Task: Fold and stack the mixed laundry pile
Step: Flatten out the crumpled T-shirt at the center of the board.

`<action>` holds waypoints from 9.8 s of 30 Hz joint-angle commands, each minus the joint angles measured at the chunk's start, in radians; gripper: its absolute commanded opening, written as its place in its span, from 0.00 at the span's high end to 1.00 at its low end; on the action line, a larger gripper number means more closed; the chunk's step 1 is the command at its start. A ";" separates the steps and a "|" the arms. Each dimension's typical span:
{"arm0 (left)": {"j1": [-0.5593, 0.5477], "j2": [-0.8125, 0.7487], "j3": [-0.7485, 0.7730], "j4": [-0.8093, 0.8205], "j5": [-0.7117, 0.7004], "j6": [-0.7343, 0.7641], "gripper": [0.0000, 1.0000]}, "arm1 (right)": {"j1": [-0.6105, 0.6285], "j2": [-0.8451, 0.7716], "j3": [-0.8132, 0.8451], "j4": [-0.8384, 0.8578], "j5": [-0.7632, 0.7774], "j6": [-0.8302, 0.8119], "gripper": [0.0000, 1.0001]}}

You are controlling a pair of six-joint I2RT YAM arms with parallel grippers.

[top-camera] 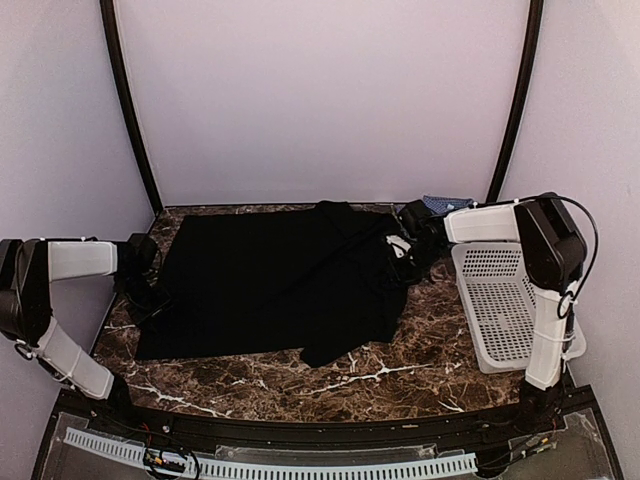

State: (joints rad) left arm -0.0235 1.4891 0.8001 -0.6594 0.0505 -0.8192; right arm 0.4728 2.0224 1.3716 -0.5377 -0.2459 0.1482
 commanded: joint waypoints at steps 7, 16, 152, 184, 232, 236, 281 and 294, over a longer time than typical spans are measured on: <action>0.008 -0.110 0.055 -0.085 -0.066 0.049 0.41 | -0.068 -0.041 -0.006 -0.140 0.146 0.005 0.72; -0.343 -0.401 0.062 0.248 0.258 0.388 0.18 | -0.004 -0.277 -0.005 -0.126 -0.033 -0.040 0.59; -0.515 0.302 0.256 0.815 0.402 0.020 0.50 | 0.369 -0.440 -0.258 0.144 0.008 -0.110 0.57; -0.320 -0.260 0.041 0.415 0.214 0.091 0.45 | 0.565 -0.005 -0.091 0.005 0.145 -0.011 0.82; -0.314 -0.571 -0.055 0.024 0.026 -0.039 0.27 | 0.635 0.046 0.034 -0.125 0.158 0.133 0.80; -0.311 -0.569 -0.060 0.026 0.029 -0.045 0.27 | 0.648 -0.010 -0.033 -0.136 0.181 0.158 1.00; -0.299 -0.606 -0.237 -0.434 -0.253 -0.619 0.48 | 0.723 -0.748 -0.356 -0.311 0.281 0.513 1.00; -0.084 -0.481 -0.209 -0.275 -0.263 -0.418 0.55 | 0.660 -0.782 -0.368 -0.319 0.251 0.491 1.00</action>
State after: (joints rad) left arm -0.1692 0.9863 0.5735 -0.9928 -0.2192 -1.3243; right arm 1.1469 1.2621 0.9932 -0.8688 0.0154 0.6510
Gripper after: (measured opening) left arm 0.457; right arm 0.004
